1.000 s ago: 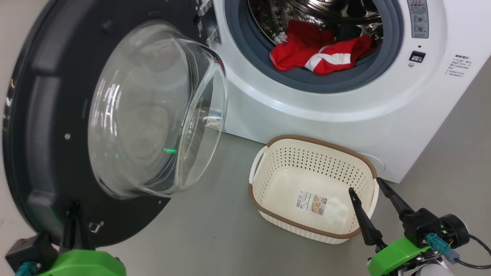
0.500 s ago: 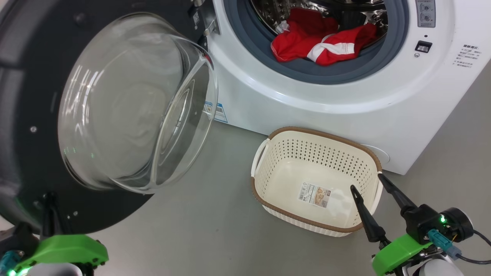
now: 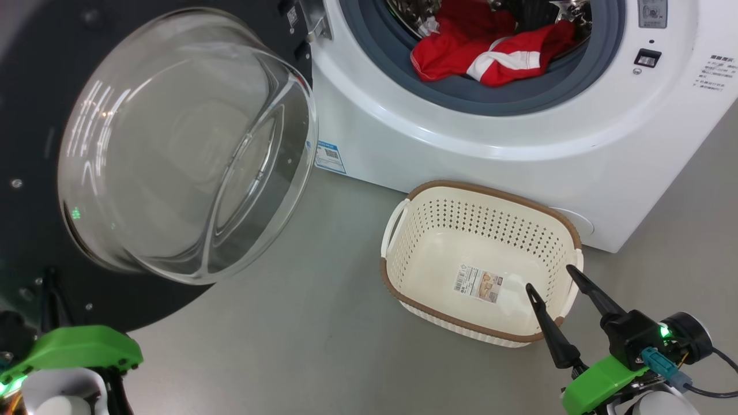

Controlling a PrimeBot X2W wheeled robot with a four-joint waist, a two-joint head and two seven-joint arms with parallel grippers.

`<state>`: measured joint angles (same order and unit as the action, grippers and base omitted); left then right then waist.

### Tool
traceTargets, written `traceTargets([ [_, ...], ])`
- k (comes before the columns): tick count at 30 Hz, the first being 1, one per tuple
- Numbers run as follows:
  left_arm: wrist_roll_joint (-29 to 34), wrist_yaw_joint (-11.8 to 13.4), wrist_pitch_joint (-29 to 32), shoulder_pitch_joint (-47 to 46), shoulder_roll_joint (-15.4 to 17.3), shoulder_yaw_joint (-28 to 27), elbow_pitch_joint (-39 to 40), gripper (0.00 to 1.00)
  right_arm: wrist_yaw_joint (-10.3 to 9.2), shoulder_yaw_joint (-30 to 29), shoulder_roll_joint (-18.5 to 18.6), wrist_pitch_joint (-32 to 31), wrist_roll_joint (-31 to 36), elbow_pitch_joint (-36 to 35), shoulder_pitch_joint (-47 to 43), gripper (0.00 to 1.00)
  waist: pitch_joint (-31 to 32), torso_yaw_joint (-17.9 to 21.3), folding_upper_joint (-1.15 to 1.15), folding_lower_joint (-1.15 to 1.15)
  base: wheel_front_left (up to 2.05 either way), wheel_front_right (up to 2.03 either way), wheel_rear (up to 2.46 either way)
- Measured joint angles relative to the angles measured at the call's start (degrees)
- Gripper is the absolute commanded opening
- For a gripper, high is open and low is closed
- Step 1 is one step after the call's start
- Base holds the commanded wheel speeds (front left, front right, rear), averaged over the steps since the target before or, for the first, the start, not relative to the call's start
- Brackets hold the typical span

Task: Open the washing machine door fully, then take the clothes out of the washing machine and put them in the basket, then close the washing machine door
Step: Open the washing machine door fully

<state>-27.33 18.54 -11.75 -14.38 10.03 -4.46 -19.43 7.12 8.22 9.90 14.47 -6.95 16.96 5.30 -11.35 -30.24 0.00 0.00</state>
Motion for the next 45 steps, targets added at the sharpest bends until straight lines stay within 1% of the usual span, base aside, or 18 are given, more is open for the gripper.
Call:
traceTargets([
  [6, -1.5, -1.3, -1.0, -3.8, 0.5, -1.4, -4.7, 0.00, 0.00, 0.4, 1.0, 0.0, 0.0, 0.0, 0.0, 1.00, -1.0, 0.2, 0.00, 0.00, 0.00, 0.00, 0.00],
  [15, -1.7, -2.0, -2.4, -7.9, 1.4, -3.5, -10.1, 0.00, 0.00, 0.9, 2.2, 0.0, 0.0, 0.0, 1.1, 1.00, -2.5, 0.6, 0.00, 0.00, 0.00, 0.00, 0.00],
  [21, -1.5, -2.5, -2.6, -10.2, 2.0, -5.2, -14.2, 0.00, 0.00, 1.6, 2.3, 0.0, 0.0, 0.3, 1.2, 1.00, -2.9, 1.0, 0.00, 0.00, 0.00, 0.00, 0.00],
  [27, -0.1, -3.1, -2.5, -10.6, 2.0, -7.4, -15.0, 0.00, 0.00, 1.7, 1.9, 0.0, -0.1, 0.9, 2.3, 1.00, -2.7, 1.5, 0.00, 0.00, 0.00, 0.00, 0.00],
  [29, 0.4, -4.1, -2.5, -10.6, 1.7, -8.2, -14.0, 0.00, 0.00, 1.6, 1.6, 0.0, -0.1, 1.1, 2.3, 1.00, -2.3, 1.6, 0.00, 0.00, 0.00, 0.00, 0.00],
  [30, 0.8, -4.4, -2.5, -10.6, 1.5, -8.4, -13.2, 0.17, 0.00, 1.6, 1.3, 0.0, -0.1, 1.2, 2.3, 1.00, -2.1, 1.7, 0.00, 0.00, 0.00, 0.00, 0.00],
  [31, 1.2, -4.4, -2.5, -10.4, 1.3, -8.5, -12.1, 0.43, 0.00, 1.5, 1.0, 0.0, -0.1, 1.2, 2.3, 1.00, -1.8, 1.7, 0.00, 0.00, 0.00, 0.00, 0.00],
  [32, 1.5, -4.4, -2.5, -10.2, 1.0, -8.6, -11.0, 0.78, 0.00, 1.5, 0.7, 0.0, -0.1, 1.2, 2.3, 1.00, -1.6, 1.8, 0.00, 0.00, 0.00, 0.00, 0.00],
  [33, 1.9, -4.5, -2.6, -10.0, 0.8, -8.6, -9.9, 0.96, 0.00, 1.5, 0.5, 0.0, -0.1, 1.3, 2.3, 1.00, -1.3, 1.9, 0.00, 0.00, 0.00, 0.00, 0.00],
  [34, 2.3, -4.5, -2.6, -9.7, 0.5, -8.8, -8.5, 1.00, 0.00, 1.3, 0.4, 0.0, -0.2, 1.2, 2.3, 1.00, -1.0, 2.0, 0.00, 0.00, 0.00, 0.00, 0.00],
  [37, 3.1, -4.4, -2.6, -8.5, 0.1, -9.0, -5.3, 1.00, 0.00, 0.2, -0.5, 0.0, -1.1, 1.2, 2.2, 1.00, -0.5, 2.4, 0.00, 0.00, 0.00, 0.00, 0.00],
  [42, 6.3, -3.8, -2.8, -4.2, -0.6, -9.3, 5.4, 1.00, 0.00, -0.9, -1.9, 0.0, -1.9, 0.7, 2.2, 1.00, 1.0, 3.8, 0.00, 0.00, 0.00, 0.00, 0.00],
  [44, 6.4, -4.0, -2.9, -2.7, -1.0, -8.7, 9.5, 1.00, 0.00, -1.8, -2.6, 0.0, -2.1, 0.4, 2.2, 1.00, 1.5, 4.6, 0.00, 0.00, 0.00, 0.00, 0.00],
  [45, 6.6, -4.7, -3.0, -2.0, -1.1, -8.1, 11.4, 1.00, 0.00, -1.8, -2.9, 0.0, -2.1, 0.3, 2.1, 1.00, 1.8, 5.1, 0.00, 0.00, 0.00, 0.00, 0.00],
])
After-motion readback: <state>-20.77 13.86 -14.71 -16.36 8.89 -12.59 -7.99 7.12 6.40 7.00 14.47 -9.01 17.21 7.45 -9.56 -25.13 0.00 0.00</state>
